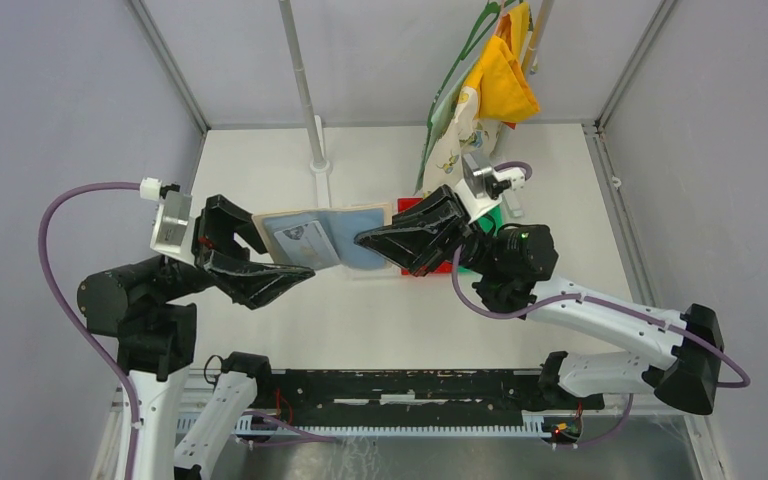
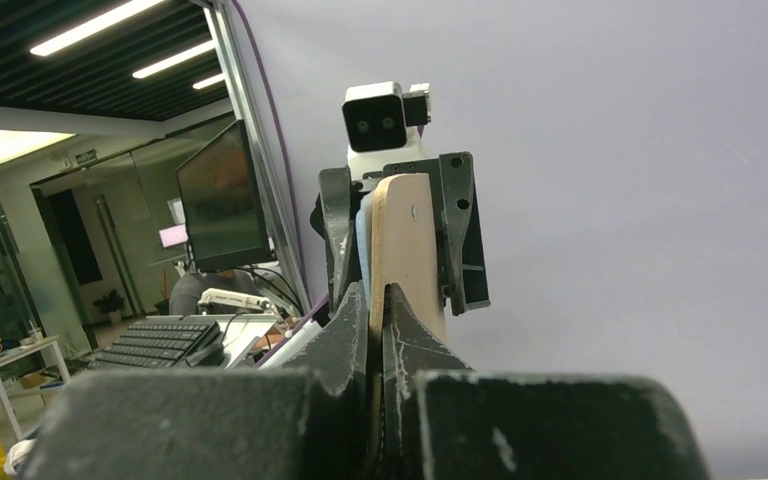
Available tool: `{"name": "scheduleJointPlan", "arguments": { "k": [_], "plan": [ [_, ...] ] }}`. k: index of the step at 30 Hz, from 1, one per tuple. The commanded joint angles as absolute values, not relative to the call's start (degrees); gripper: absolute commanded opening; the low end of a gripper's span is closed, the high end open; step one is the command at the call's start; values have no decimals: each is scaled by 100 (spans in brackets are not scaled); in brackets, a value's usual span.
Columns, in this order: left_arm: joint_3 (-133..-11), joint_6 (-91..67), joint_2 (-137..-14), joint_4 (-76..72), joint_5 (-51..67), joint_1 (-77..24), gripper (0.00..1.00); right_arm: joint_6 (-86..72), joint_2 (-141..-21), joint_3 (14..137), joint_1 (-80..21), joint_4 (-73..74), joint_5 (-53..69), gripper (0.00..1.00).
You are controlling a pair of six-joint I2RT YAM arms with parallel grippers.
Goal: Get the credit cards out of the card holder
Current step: Remove the credit card from the card holder.
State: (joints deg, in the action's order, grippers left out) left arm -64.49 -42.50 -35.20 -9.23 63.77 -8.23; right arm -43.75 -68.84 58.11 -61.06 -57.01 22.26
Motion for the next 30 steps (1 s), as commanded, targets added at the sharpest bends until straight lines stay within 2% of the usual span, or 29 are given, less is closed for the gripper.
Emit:
{"name": "scheduleJointPlan", "arguments": {
  "k": [1, 8, 16, 26, 30],
  "plan": [
    [-6355, -4705, -3535, -1283, 6537, -852, 62, -4478, -6950, 6167, -6218, -6400, 1960, 0],
    [-6363, -4736, -3612, -1274, 6599, -871, 55, -4623, -7189, 6275, -6361, -6653, 1834, 0],
    [-6615, -4551, -3750, -913, 6653, -889, 35, -4378, -6901, 5861, -6376, -6473, 1490, 0],
    [-6978, -4296, -3957, -394, 6630, -896, 33, -4150, -6436, 5310, -6376, -6071, 1087, 0],
    [-6992, -4408, -4050, -396, 6653, -893, 29, -4264, -6434, 5287, -6374, -6059, 1159, 1]
  ]
}}
